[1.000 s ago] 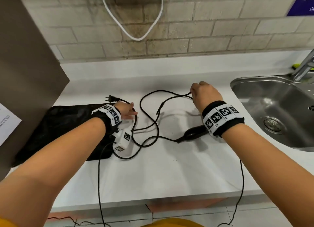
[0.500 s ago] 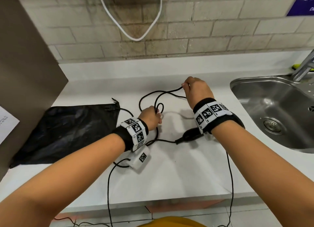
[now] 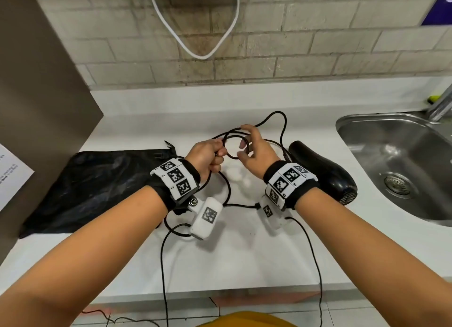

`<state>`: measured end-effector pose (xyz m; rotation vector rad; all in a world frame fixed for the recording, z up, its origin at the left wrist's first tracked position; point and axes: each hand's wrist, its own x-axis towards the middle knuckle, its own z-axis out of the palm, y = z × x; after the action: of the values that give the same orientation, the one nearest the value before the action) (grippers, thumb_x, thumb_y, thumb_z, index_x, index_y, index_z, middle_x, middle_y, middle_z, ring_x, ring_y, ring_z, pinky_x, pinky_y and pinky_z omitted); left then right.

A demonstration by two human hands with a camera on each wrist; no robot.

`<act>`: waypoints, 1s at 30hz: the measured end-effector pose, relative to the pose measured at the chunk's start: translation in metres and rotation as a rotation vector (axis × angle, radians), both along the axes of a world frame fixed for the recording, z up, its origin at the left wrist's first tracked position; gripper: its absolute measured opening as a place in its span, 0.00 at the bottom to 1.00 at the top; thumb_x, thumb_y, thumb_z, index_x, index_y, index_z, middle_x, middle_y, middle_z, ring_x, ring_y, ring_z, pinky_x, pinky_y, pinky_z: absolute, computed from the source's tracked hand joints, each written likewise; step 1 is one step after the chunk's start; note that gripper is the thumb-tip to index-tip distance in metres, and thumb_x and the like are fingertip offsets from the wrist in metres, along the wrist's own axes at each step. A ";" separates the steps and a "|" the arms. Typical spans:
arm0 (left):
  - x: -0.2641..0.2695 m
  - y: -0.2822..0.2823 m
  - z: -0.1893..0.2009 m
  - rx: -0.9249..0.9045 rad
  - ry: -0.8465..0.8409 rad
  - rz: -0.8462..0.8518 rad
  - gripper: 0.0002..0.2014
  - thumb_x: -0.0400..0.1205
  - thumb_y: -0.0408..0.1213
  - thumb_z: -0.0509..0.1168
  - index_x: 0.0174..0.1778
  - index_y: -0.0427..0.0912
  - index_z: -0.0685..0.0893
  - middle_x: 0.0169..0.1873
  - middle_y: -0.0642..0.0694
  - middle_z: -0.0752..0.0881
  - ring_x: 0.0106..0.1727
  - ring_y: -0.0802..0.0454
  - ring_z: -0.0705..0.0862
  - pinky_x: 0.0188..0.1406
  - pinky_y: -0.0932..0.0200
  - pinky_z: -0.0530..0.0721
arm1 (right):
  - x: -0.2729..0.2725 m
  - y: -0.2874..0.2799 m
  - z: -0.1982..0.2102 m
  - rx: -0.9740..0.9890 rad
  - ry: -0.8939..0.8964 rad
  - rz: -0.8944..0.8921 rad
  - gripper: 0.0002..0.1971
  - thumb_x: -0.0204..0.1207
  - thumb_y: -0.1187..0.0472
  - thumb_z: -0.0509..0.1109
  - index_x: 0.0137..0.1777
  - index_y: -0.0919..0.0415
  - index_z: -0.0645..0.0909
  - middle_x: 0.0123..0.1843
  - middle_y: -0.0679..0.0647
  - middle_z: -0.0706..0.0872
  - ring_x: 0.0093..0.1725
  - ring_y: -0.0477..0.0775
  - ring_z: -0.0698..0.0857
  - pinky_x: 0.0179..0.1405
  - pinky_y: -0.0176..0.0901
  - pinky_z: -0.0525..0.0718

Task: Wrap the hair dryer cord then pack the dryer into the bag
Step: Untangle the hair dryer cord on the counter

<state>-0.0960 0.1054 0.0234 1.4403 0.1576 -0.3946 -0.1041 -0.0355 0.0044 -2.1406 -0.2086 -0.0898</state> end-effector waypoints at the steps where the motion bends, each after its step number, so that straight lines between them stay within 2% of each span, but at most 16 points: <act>1: 0.001 0.001 0.000 0.075 -0.040 0.006 0.11 0.86 0.29 0.47 0.44 0.42 0.73 0.20 0.50 0.68 0.12 0.62 0.58 0.14 0.71 0.52 | 0.001 0.000 0.001 0.007 -0.015 -0.024 0.29 0.73 0.70 0.66 0.73 0.60 0.63 0.44 0.53 0.76 0.34 0.46 0.75 0.36 0.30 0.72; 3: 0.003 0.004 -0.001 0.213 -0.107 -0.005 0.13 0.84 0.27 0.48 0.36 0.43 0.70 0.18 0.51 0.69 0.11 0.62 0.58 0.16 0.73 0.52 | 0.002 -0.003 0.006 -0.141 -0.054 -0.004 0.28 0.71 0.66 0.70 0.71 0.57 0.69 0.44 0.52 0.78 0.40 0.45 0.75 0.44 0.29 0.71; 5: 0.002 0.006 -0.001 0.199 -0.094 -0.033 0.14 0.85 0.27 0.48 0.34 0.44 0.69 0.14 0.55 0.69 0.12 0.62 0.57 0.15 0.73 0.52 | 0.002 -0.010 0.010 -0.370 -0.124 0.065 0.32 0.65 0.64 0.73 0.72 0.52 0.71 0.62 0.53 0.76 0.61 0.52 0.72 0.60 0.36 0.68; 7: 0.001 0.007 0.001 0.104 -0.033 -0.050 0.14 0.86 0.30 0.48 0.36 0.43 0.70 0.13 0.56 0.69 0.12 0.62 0.58 0.13 0.71 0.52 | 0.005 -0.018 0.012 -0.456 -0.128 0.127 0.42 0.61 0.68 0.70 0.77 0.47 0.63 0.79 0.48 0.61 0.77 0.57 0.56 0.71 0.50 0.64; 9: -0.001 0.008 0.005 0.019 0.016 -0.063 0.13 0.88 0.33 0.48 0.38 0.42 0.72 0.14 0.56 0.69 0.12 0.63 0.58 0.12 0.70 0.53 | 0.007 -0.022 0.015 -0.474 -0.030 0.146 0.44 0.64 0.70 0.66 0.79 0.44 0.55 0.82 0.45 0.55 0.82 0.54 0.47 0.77 0.59 0.58; 10: -0.001 0.009 0.007 -0.024 0.026 -0.056 0.13 0.88 0.33 0.47 0.39 0.42 0.72 0.15 0.55 0.69 0.13 0.63 0.58 0.12 0.70 0.53 | 0.008 -0.024 0.015 -0.499 0.017 0.143 0.40 0.69 0.68 0.66 0.79 0.44 0.57 0.82 0.47 0.58 0.82 0.52 0.48 0.79 0.61 0.54; 11: 0.001 0.009 0.010 -0.072 0.028 -0.028 0.13 0.88 0.33 0.47 0.39 0.42 0.72 0.17 0.54 0.69 0.13 0.63 0.58 0.12 0.71 0.53 | 0.009 -0.026 0.013 -0.539 0.048 0.145 0.31 0.74 0.64 0.65 0.76 0.46 0.63 0.79 0.50 0.65 0.81 0.52 0.52 0.80 0.61 0.51; 13: 0.007 0.012 0.014 -0.148 0.005 0.084 0.14 0.87 0.29 0.46 0.38 0.42 0.70 0.23 0.51 0.67 0.12 0.63 0.59 0.12 0.71 0.53 | 0.008 -0.027 0.009 -0.641 0.058 0.194 0.13 0.79 0.57 0.61 0.62 0.51 0.79 0.65 0.50 0.80 0.74 0.53 0.65 0.79 0.60 0.51; 14: 0.012 0.016 0.015 -0.162 -0.011 0.163 0.14 0.85 0.27 0.45 0.37 0.42 0.70 0.26 0.49 0.67 0.12 0.63 0.58 0.12 0.71 0.53 | 0.007 -0.027 0.007 -0.669 0.058 0.224 0.11 0.81 0.56 0.59 0.56 0.54 0.82 0.58 0.51 0.84 0.69 0.54 0.70 0.78 0.57 0.55; 17: 0.032 0.037 0.008 -0.111 -0.004 0.419 0.16 0.82 0.22 0.40 0.42 0.44 0.69 0.27 0.46 0.67 0.09 0.61 0.58 0.10 0.73 0.53 | 0.000 -0.033 0.002 -0.559 0.051 0.232 0.19 0.78 0.53 0.55 0.49 0.65 0.83 0.51 0.59 0.81 0.59 0.60 0.73 0.64 0.45 0.64; 19: 0.040 0.051 -0.003 -0.011 0.043 0.487 0.19 0.80 0.22 0.36 0.46 0.44 0.70 0.27 0.45 0.68 0.07 0.60 0.58 0.11 0.74 0.54 | -0.005 -0.043 0.004 -0.451 0.017 0.141 0.18 0.80 0.55 0.58 0.47 0.68 0.84 0.51 0.58 0.75 0.61 0.59 0.70 0.64 0.42 0.65; 21: 0.042 0.057 -0.017 0.092 0.086 0.438 0.19 0.81 0.23 0.37 0.42 0.41 0.73 0.27 0.44 0.67 0.08 0.60 0.60 0.10 0.75 0.55 | -0.006 -0.054 0.006 -0.530 -0.044 0.023 0.13 0.80 0.56 0.62 0.50 0.63 0.85 0.58 0.57 0.72 0.66 0.59 0.65 0.64 0.42 0.65; 23: 0.041 0.053 -0.031 0.199 0.099 0.381 0.19 0.82 0.22 0.40 0.43 0.39 0.75 0.24 0.44 0.69 0.10 0.59 0.64 0.10 0.74 0.57 | -0.007 -0.061 0.010 -0.650 -0.072 -0.036 0.12 0.78 0.56 0.63 0.58 0.56 0.83 0.65 0.58 0.69 0.69 0.61 0.63 0.67 0.49 0.70; 26: 0.038 0.043 -0.042 0.235 0.130 0.373 0.16 0.84 0.23 0.43 0.44 0.39 0.76 0.21 0.44 0.71 0.06 0.61 0.65 0.09 0.71 0.63 | -0.014 -0.062 0.010 -0.667 0.060 -0.065 0.27 0.76 0.57 0.67 0.74 0.53 0.66 0.71 0.58 0.65 0.70 0.60 0.68 0.68 0.49 0.72; 28: 0.038 0.039 -0.046 0.195 0.156 0.383 0.16 0.85 0.24 0.44 0.40 0.38 0.75 0.26 0.44 0.69 0.11 0.59 0.70 0.08 0.71 0.67 | -0.020 -0.062 0.003 -0.655 0.145 -0.086 0.27 0.74 0.57 0.69 0.72 0.56 0.66 0.69 0.57 0.70 0.65 0.59 0.76 0.65 0.48 0.76; 30: 0.037 0.036 -0.048 0.198 0.188 0.367 0.15 0.86 0.25 0.45 0.39 0.38 0.73 0.29 0.45 0.70 0.19 0.56 0.74 0.09 0.71 0.70 | -0.026 -0.061 -0.007 -0.787 0.285 -0.008 0.23 0.74 0.56 0.68 0.68 0.56 0.71 0.67 0.56 0.75 0.64 0.58 0.78 0.64 0.48 0.78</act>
<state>-0.0593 0.1418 -0.0249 1.5292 0.6177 -0.2150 -0.1302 -0.0969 -0.0028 -2.8979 -0.0680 0.3473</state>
